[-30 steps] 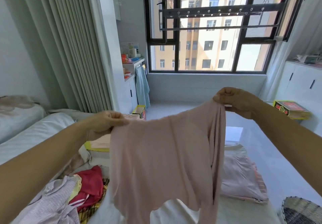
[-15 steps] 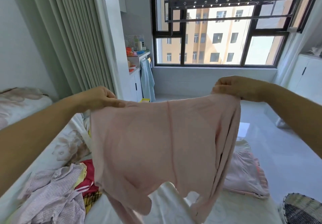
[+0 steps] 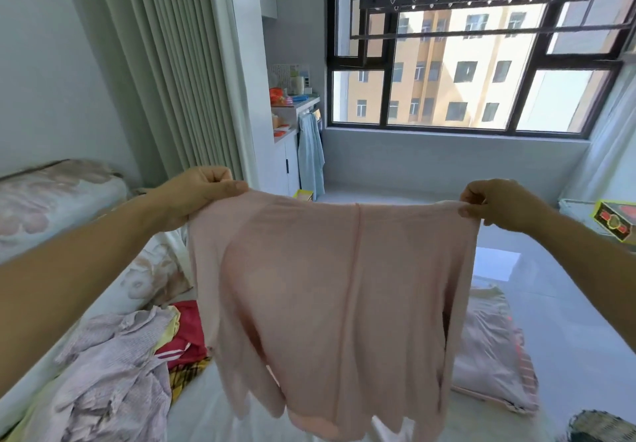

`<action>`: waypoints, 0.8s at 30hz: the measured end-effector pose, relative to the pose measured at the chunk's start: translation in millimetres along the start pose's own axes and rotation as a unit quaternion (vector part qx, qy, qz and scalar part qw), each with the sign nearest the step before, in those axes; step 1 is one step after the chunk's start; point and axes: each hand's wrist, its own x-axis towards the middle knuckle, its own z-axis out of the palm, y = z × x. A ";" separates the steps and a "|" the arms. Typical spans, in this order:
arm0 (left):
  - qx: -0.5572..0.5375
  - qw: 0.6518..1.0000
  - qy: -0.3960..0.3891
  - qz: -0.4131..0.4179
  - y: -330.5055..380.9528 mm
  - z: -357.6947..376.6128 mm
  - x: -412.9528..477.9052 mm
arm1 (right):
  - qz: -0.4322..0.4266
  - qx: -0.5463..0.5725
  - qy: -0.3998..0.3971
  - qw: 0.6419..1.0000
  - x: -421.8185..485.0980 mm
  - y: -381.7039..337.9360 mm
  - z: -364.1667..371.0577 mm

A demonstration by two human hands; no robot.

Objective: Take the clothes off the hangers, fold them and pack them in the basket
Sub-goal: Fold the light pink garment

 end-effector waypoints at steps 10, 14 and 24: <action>0.094 0.995 -0.001 -0.021 -20.0 -1.7 23.4 | 0.074 0.418 -0.025 0.905 -33.9 10.8 4.0; 0.087 0.996 -0.024 -0.017 -21.3 -12.9 30.0 | 0.086 0.467 -0.055 0.878 -45.4 5.4 -6.7; 0.121 0.958 -0.246 -0.078 -30.0 -32.4 46.5 | 0.145 0.400 -0.146 0.893 -48.1 13.2 -18.7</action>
